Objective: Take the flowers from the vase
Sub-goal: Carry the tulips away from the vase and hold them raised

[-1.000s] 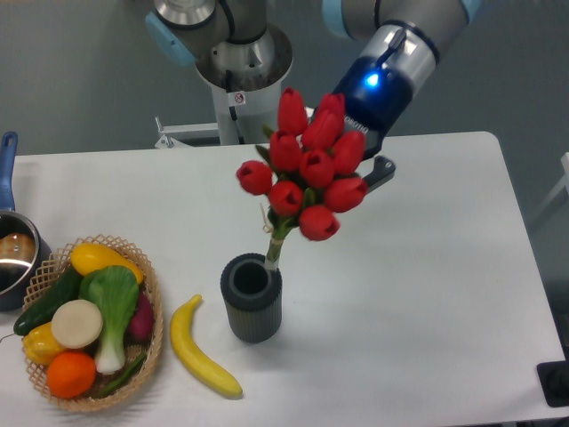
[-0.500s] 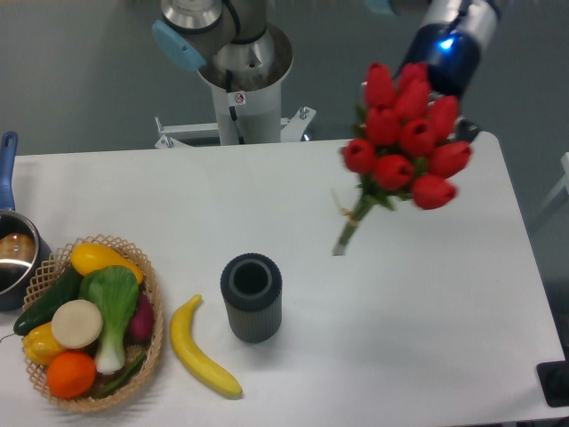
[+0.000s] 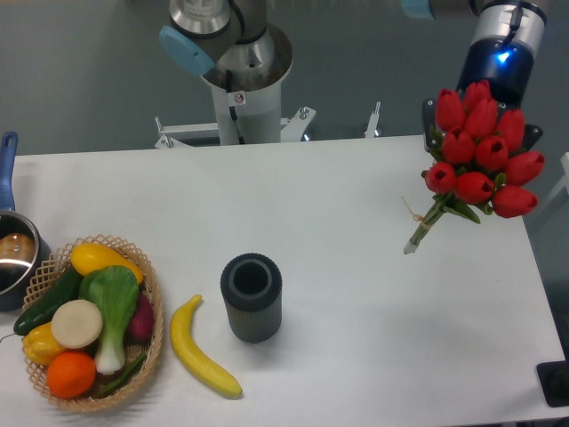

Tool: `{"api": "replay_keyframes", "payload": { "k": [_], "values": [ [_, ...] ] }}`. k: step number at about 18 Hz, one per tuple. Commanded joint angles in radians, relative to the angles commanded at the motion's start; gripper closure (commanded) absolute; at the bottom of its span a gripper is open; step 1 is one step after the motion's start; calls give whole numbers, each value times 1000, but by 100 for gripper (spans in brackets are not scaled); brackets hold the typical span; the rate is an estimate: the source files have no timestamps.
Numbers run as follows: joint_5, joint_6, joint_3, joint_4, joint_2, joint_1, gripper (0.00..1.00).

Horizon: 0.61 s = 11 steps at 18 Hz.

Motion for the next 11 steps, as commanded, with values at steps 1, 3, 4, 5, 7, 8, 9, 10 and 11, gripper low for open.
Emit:
{"api": "replay_keyframes", "payload": {
  "k": [1, 3, 4, 5, 7, 8, 9, 10, 11],
  "values": [
    [0, 2, -3, -2, 2, 3, 55],
    [0, 3, -9, 0, 2, 5, 55],
    [0, 5, -9, 0, 0, 3, 55],
    [0, 5, -14, 0, 2, 6, 55],
    [-2, 6, -23, 2, 2, 14, 55],
    [-3, 5, -22, 2, 2, 14, 55],
    [-3, 5, -22, 2, 2, 12, 55],
    [-2, 5, -23, 2, 2, 12, 55],
    [-2, 5, -25, 2, 2, 12, 55]
  ]
}}
